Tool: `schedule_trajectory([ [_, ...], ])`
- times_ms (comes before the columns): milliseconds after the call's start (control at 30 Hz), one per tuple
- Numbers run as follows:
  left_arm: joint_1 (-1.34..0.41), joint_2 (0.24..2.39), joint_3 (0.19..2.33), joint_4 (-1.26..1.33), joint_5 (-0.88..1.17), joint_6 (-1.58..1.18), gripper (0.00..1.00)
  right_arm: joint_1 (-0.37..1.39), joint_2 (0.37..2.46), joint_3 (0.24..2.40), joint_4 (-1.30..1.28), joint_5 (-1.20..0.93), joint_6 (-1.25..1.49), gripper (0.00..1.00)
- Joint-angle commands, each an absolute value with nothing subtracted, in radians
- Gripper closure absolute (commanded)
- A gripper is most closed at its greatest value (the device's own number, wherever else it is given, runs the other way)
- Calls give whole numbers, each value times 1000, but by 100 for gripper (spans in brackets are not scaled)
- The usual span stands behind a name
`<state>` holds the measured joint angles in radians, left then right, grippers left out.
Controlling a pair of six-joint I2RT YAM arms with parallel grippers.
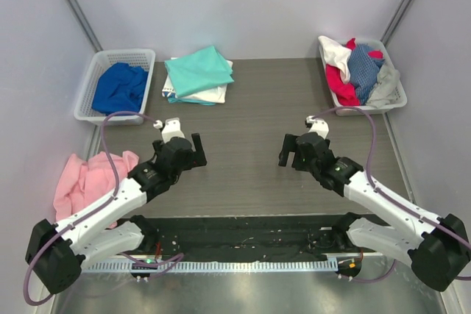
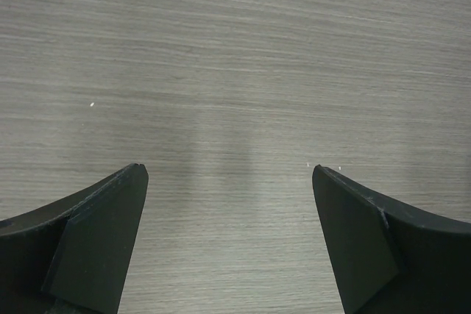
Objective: Fold and stack the t-shirts
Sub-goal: Reset both grippers
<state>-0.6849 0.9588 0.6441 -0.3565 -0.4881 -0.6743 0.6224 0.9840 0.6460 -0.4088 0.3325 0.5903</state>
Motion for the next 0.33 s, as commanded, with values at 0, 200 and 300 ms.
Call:
schedule_trajectory([
  [0,-706,925,620,-347,-563,-723,0,647,943,634,-405,422,640,0],
  [200,-707,916,615,-364,-561,-713,0,672,916,627,-417,465,660,0],
  [300,-707,914,615,-367,-563,-713,0,675,920,630,-429,482,673,0],
])
